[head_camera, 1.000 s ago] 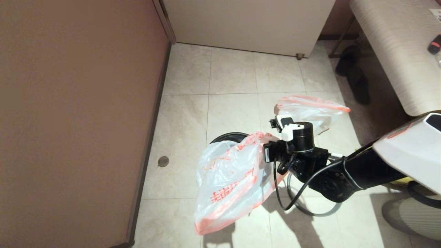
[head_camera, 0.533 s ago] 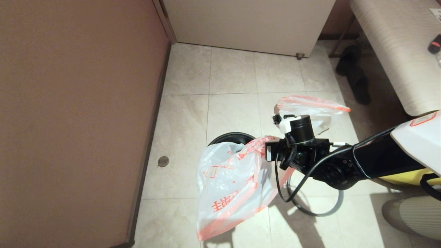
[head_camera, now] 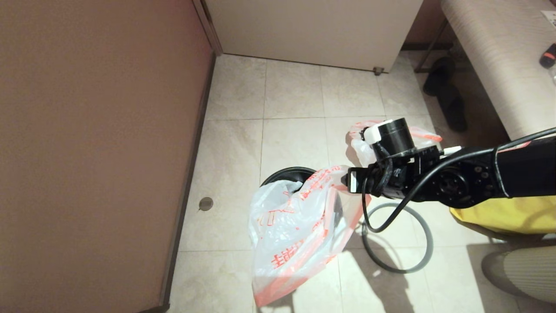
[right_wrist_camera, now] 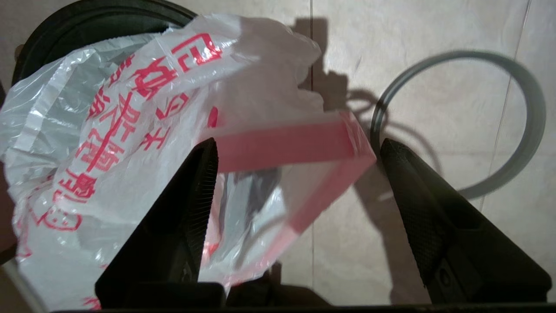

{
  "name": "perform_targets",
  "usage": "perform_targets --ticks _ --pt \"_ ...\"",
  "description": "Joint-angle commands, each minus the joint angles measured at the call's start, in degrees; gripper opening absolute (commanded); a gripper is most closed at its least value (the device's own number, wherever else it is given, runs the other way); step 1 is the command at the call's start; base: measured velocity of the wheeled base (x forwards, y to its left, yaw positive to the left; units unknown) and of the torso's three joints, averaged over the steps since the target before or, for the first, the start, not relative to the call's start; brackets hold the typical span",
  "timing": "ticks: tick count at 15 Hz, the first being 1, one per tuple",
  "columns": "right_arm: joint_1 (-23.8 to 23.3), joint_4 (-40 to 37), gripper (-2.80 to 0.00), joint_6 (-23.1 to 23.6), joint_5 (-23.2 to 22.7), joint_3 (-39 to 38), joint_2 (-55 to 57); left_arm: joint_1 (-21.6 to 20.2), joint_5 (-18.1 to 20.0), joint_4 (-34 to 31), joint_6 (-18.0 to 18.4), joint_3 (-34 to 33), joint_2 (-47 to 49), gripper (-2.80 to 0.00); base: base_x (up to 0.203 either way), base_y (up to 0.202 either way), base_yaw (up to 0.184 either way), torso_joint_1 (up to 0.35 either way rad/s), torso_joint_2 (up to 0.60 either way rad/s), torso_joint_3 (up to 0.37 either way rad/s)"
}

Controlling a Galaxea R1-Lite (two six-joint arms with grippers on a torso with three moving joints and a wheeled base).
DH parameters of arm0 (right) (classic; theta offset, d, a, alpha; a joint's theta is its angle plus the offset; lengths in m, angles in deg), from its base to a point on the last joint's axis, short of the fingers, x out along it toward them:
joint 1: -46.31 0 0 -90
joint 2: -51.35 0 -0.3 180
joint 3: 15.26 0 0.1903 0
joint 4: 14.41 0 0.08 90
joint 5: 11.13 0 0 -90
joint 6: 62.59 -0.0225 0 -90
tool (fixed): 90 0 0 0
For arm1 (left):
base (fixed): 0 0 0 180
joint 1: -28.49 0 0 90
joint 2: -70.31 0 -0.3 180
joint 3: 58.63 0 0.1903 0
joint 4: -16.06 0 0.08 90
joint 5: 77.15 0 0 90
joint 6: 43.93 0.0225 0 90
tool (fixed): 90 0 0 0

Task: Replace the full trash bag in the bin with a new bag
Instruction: Put the new garbage bag on the trash can

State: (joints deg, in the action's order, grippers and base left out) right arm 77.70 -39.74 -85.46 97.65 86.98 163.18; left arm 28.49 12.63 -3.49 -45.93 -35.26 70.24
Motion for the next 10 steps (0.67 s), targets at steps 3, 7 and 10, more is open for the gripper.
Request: perform_targets --ticks 3,7,10 --pt "0.2 -17.8 0.00 -5.0 -2.8 -0.6 -8.2 0.0 0.0 0.0 0.0 0.0 0.1 -2.80 0.000 0.000 0.000 0.000 0.00 0.000" --pt "2.4 -18.8 -2.80 -6.9 -2.6 -11.2 -9.6 0.0 0.0 0.0 0.0 0.0 0.1 -2.80 0.000 0.000 0.000 0.000 0.00 0.000" --pt "3.9 -18.0 -2.80 -9.4 -2.8 -15.5 -9.7 0.0 0.0 0.0 0.1 0.0 0.1 -2.80 0.000 0.000 0.000 0.000 0.00 0.000"
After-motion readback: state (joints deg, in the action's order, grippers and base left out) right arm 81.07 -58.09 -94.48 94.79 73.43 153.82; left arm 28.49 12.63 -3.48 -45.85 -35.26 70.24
